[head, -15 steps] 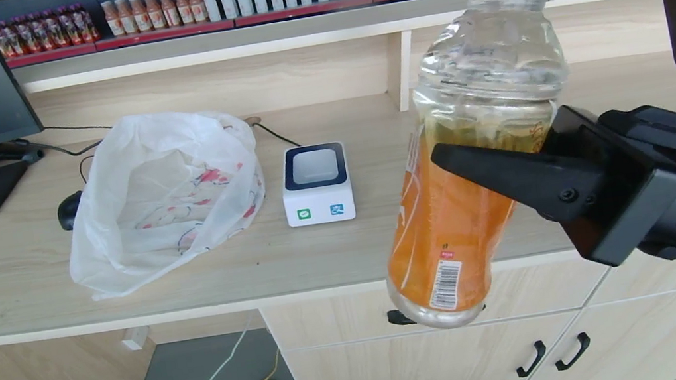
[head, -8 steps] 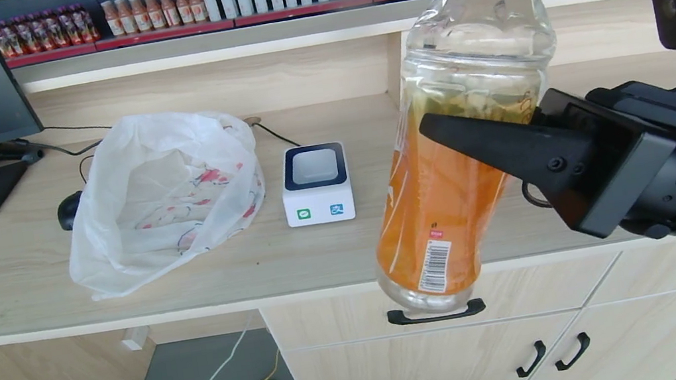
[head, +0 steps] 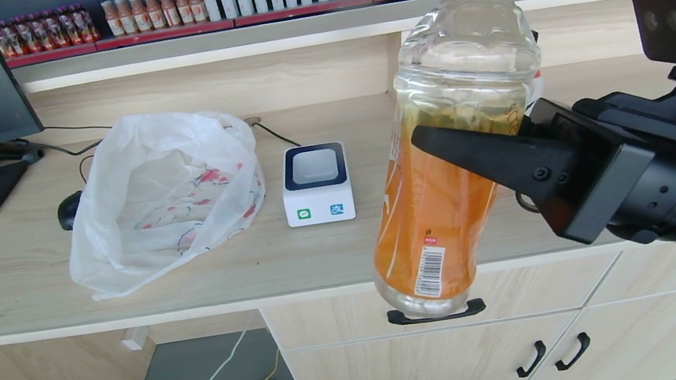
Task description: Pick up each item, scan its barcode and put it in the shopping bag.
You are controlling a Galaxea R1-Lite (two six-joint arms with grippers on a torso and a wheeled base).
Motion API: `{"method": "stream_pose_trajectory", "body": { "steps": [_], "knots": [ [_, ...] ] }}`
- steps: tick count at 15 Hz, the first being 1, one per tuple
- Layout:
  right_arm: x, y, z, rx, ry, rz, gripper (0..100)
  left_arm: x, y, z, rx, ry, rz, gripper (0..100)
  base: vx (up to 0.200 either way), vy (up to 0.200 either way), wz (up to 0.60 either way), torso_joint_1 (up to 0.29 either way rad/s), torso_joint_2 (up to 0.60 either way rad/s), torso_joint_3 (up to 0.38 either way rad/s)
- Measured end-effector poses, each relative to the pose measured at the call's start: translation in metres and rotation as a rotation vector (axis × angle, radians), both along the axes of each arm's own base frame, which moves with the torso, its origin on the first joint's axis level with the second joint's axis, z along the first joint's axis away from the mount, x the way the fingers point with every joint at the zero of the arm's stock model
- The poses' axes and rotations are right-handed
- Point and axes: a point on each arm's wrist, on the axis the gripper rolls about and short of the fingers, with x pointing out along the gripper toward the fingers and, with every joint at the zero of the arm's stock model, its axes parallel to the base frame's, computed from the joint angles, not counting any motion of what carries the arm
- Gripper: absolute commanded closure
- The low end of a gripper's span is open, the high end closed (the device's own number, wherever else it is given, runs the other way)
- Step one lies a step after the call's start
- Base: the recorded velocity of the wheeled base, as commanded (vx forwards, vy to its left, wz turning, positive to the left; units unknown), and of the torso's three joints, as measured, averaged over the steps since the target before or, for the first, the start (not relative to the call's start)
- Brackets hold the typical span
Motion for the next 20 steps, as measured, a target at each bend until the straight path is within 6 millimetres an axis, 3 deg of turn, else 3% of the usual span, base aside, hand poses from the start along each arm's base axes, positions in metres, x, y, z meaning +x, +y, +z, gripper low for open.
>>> {"method": "stream_pose_trajectory", "body": {
  "steps": [12,15,20],
  "knots": [
    [-0.001,-0.002,-0.002,0.0,-0.027,-0.096,100,0.0,0.0,0.0,0.0,0.0,0.0,0,0.0,0.0,0.0,0.0,0.0,0.0],
    [-0.002,-0.004,-0.013,-0.052,-0.064,-0.146,100,0.0,0.0,0.0,0.0,0.0,0.0,0,0.0,0.0,0.0,0.0,0.0,0.0],
    [-0.001,-0.006,-0.023,-0.052,-0.016,-0.43,100,0.0,0.0,0.0,0.001,0.0,-0.001,0,0.0,0.0,0.0,0.0,0.0,0.0]
  ]
}}
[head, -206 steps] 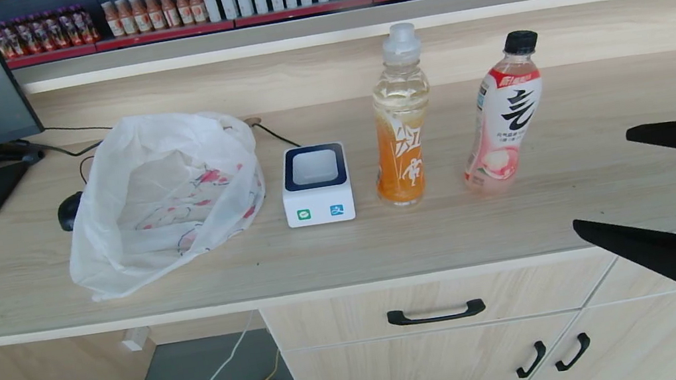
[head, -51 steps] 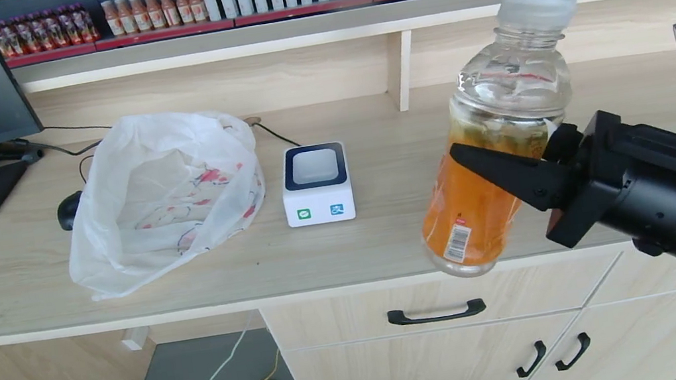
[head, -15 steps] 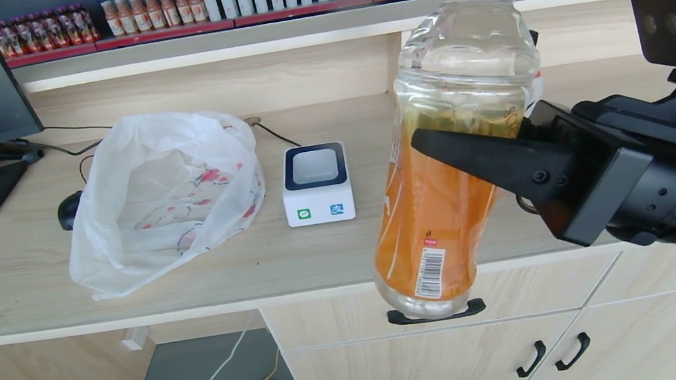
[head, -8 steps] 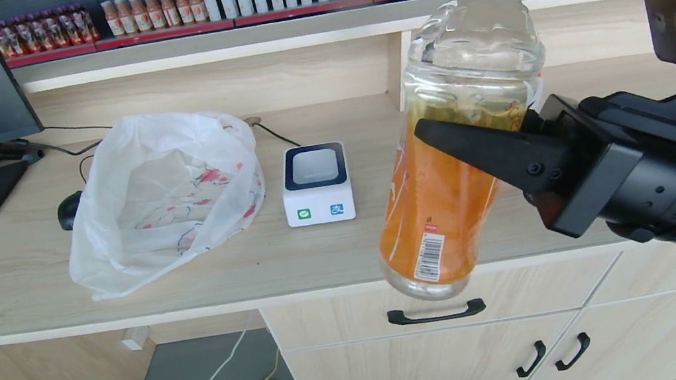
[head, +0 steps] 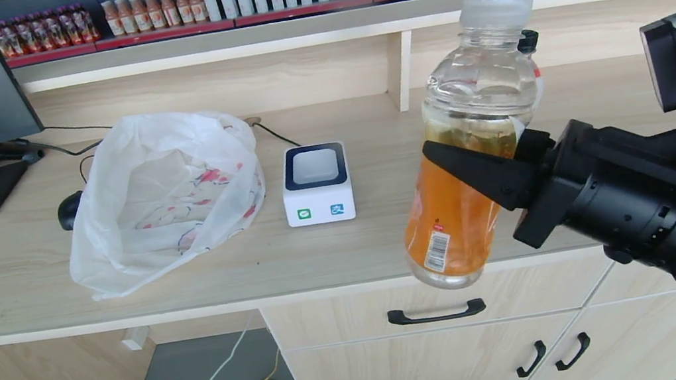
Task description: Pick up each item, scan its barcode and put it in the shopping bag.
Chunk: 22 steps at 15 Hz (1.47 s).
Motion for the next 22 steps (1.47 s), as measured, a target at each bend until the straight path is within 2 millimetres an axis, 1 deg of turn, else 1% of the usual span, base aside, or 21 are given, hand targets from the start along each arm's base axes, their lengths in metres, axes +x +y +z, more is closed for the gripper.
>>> {"method": "stream_pose_trajectory", "body": {
  "steps": [1,2,4,6,9,16,22],
  "knots": [
    [0.0,0.002,0.001,0.011,0.004,-0.068,100,0.0,0.0,0.0,0.0,0.0,0.0,0,0.0,0.0,0.0,0.0,0.0,0.0],
    [-0.004,0.007,0.002,0.017,0.005,-0.114,100,0.0,0.0,0.0,-0.001,0.0,0.0,0,0.0,0.0,0.0,0.0,0.0,0.0],
    [-0.01,0.017,0.001,-0.021,-0.019,-0.192,100,0.0,0.0,0.0,-0.001,0.0,0.0,0,0.0,0.0,0.0,0.0,0.0,0.0],
    [-0.009,0.019,0.0,-0.057,-0.025,-0.361,100,0.0,0.0,0.0,-0.001,0.0,0.0,0,0.0,0.0,0.0,0.0,0.0,0.0],
    [-0.01,0.023,0.003,-0.082,-0.037,-0.473,100,0.0,0.0,0.0,-0.001,0.0,0.0,0,0.0,0.0,0.0,0.0,0.0,0.0],
    [-0.01,0.025,0.006,-0.113,-0.067,-0.497,100,0.0,0.0,0.0,-0.002,0.001,0.001,0,0.0,0.0,0.0,0.0,0.0,0.0],
    [-0.008,0.028,0.012,-0.086,-0.076,-0.497,100,0.0,0.0,0.0,-0.002,0.002,0.001,0,0.0,0.2,0.0,0.003,0.0,0.002]
  ]
}}
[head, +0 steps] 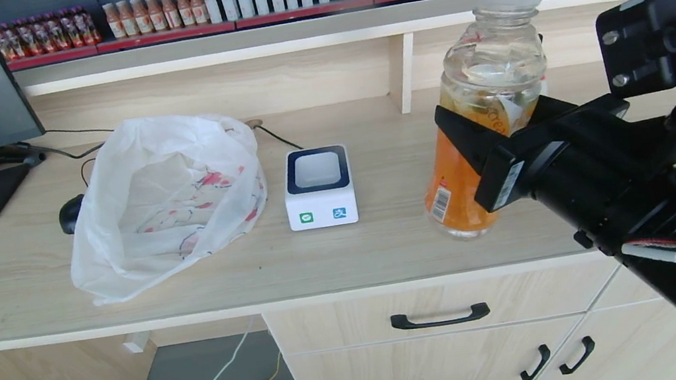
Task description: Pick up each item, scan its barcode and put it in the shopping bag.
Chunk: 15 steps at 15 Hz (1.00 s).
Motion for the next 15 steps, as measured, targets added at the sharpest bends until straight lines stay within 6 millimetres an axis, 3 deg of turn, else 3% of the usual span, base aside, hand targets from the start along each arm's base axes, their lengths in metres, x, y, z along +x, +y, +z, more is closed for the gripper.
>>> {"method": "stream_pose_trajectory", "body": {
  "steps": [7,15],
  "knots": [
    [0.001,0.001,0.003,0.019,-0.003,0.008,100,0.0,0.0,0.0,-0.002,-0.001,0.0,0,0.0,0.2,0.0,0.004,0.0,0.002],
    [0.01,0.01,0.014,-0.011,-0.05,-0.021,100,0.0,0.0,0.0,0.001,-0.001,0.0,0,0.0,0.0,0.0,0.0,0.0,0.0]
  ]
}}
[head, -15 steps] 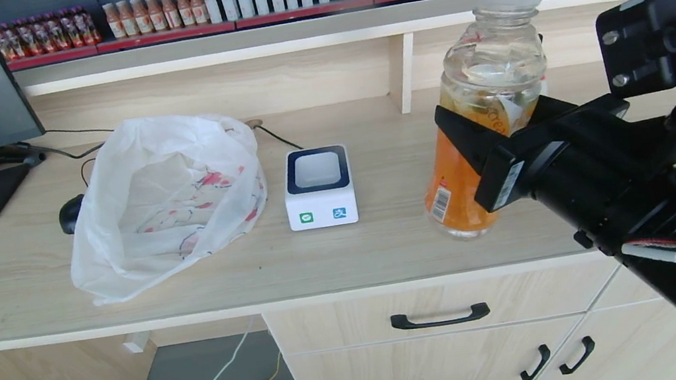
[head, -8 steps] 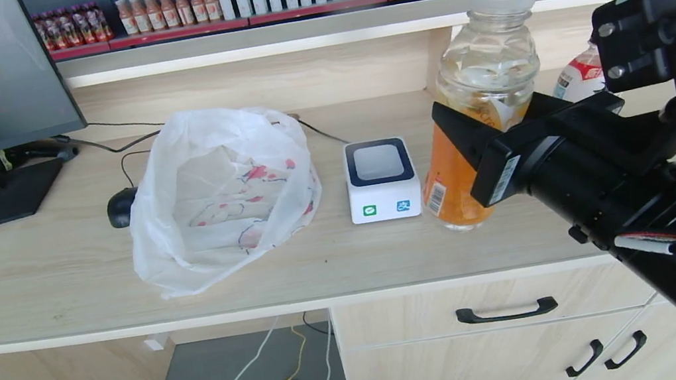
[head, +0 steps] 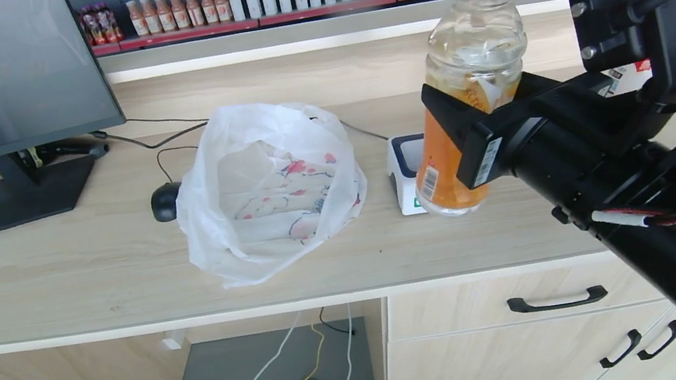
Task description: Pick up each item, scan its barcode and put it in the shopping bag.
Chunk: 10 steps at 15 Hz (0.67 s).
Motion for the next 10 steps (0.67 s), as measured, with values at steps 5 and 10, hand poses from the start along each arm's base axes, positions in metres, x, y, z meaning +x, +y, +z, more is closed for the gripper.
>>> {"method": "stream_pose_trajectory", "body": {
  "steps": [5,10],
  "knots": [
    [0.02,0.02,0.016,-0.037,-0.074,-0.046,100,0.0,0.0,0.0,0.0,0.0,0.0,0,0.0,0.0,0.0,0.0,0.0,0.0],
    [0.044,0.025,0.024,-0.134,-0.136,-0.165,100,0.0,0.0,0.0,0.0,0.0,0.0,0,0.0,0.0,0.0,0.0,0.0,0.0]
  ]
}}
